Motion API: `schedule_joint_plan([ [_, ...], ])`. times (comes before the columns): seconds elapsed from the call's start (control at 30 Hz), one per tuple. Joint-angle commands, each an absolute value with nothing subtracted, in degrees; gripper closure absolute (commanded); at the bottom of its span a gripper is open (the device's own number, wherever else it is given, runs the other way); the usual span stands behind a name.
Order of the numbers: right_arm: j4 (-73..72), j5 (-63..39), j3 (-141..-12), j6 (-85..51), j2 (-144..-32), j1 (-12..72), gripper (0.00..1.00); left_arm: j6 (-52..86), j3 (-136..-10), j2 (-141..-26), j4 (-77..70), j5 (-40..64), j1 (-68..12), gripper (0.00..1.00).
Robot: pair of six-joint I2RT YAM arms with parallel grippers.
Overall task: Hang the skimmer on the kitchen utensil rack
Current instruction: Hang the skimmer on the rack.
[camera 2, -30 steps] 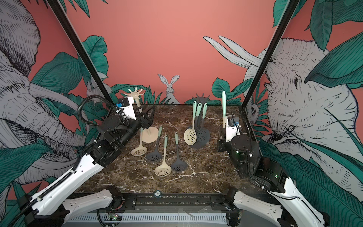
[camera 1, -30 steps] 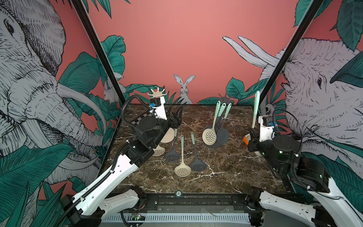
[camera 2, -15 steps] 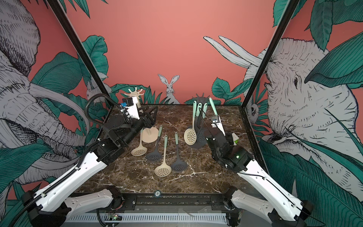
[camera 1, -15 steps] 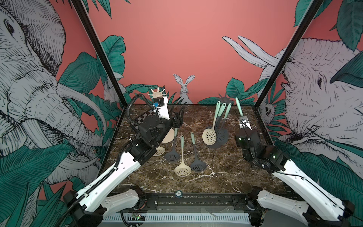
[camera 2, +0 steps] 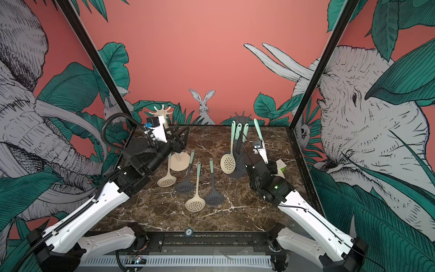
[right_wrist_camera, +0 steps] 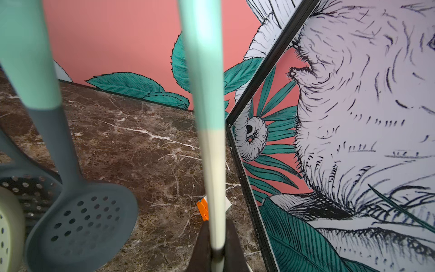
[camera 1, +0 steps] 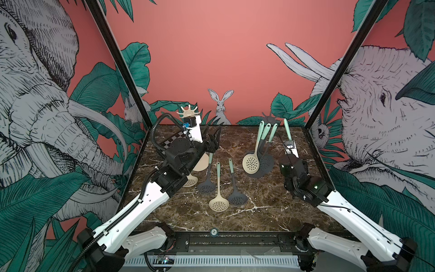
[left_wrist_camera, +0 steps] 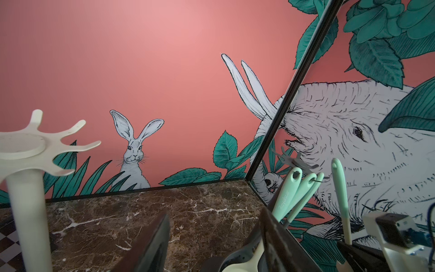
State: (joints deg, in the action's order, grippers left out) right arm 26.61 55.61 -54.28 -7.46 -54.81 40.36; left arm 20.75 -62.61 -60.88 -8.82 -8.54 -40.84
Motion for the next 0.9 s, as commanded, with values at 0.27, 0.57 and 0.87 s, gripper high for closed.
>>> schedule_joint_plan([
  [0.27, 17.73, 56.65, -53.09, -5.65, -56.46, 38.78, 1.0, 20.92, -61.52, -62.2, -14.24, -3.96, -40.52, 0.37],
  [0.57, 16.13, 55.21, -54.18, -5.16, -59.38, 38.28, 1.0, 20.48, -61.59, -62.3, -13.86, -3.63, -40.52, 0.37],
  [0.87, 16.47, 54.42, -53.76, -5.83, -60.19, 38.22, 1.0, 20.7, -61.37, -62.22, -13.97, -3.08, -38.41, 0.38],
])
